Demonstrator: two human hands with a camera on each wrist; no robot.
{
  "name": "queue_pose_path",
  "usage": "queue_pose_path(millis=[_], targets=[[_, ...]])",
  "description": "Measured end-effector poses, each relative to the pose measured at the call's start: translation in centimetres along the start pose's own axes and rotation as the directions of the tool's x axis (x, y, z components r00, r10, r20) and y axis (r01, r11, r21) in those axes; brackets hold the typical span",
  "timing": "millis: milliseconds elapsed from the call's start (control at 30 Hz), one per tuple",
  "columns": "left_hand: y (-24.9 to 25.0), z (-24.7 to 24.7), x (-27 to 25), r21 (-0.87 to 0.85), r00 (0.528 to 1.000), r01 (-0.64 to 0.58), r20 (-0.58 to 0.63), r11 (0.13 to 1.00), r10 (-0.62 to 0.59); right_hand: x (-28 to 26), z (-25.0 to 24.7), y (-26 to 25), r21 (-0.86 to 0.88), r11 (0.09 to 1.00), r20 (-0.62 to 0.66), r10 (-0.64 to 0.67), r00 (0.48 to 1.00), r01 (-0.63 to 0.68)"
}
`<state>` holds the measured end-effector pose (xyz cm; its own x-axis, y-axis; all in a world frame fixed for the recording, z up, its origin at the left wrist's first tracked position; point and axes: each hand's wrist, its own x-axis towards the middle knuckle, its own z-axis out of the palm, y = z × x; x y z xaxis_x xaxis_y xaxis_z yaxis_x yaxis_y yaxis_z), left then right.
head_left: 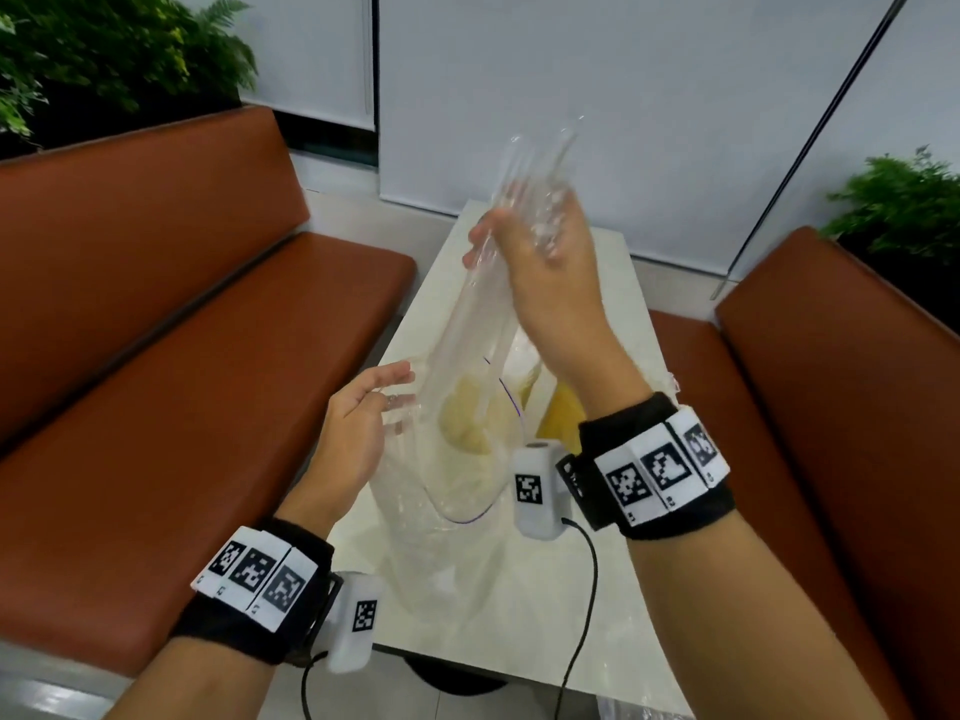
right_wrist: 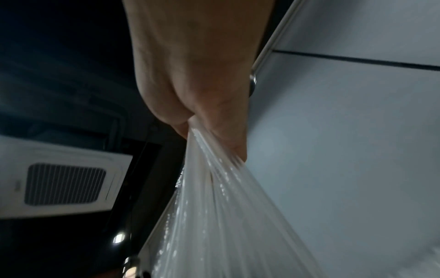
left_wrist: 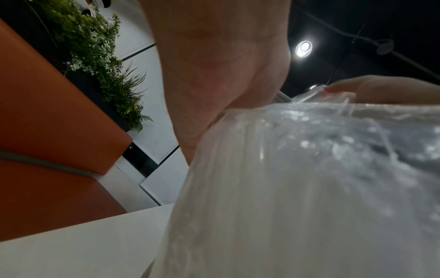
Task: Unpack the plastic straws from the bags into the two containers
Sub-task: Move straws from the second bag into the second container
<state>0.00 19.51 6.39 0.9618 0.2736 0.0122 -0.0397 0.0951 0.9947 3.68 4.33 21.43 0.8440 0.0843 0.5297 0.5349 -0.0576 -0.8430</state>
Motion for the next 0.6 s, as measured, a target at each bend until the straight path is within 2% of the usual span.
queue_pose_path(millis=[67,167,267,333,433,600], targets=[[-0.2,-0.1,0.2,-0.003,1.000,0.000,0.013,1.000,0.000,1.4,-1.8,-1.3,0.115,0.993,-0.095,0.008,0.995,0.003],[-0.5,-0.5,0.5,-0.004,1.000,0.013,0.017,1.000,-0.013,2.9,-5.6,-2.8,0.353,0.935,-0.197,0.097,0.976,-0.022],[-0.6,-0.7,0.7,-0.015,1.000,0.012,0.021,1.000,-0.012,3.9,-9.6,-3.0,0.407,0.911,-0.343,0.079,0.936,0.073],[-0.7,-0.8,0.9,-0.016,1.000,0.010,0.015,1.000,-0.010,4.2,-11.4,-2.3,0.292,0.946,-0.456,0.006,0.890,0.143],[-0.7,-0.7,1.2,-0.027,1.000,0.017,0.012,1.000,-0.017,4.3,-12.8,-0.4,-0.018,0.994,-0.558,-0.098,0.824,0.106],[-0.8,-0.5,1.2,-0.005,1.000,0.010,0.008,1.000,-0.010,4.1,-14.1,5.8,-0.186,0.981,-0.579,-0.069,0.813,-0.049]])
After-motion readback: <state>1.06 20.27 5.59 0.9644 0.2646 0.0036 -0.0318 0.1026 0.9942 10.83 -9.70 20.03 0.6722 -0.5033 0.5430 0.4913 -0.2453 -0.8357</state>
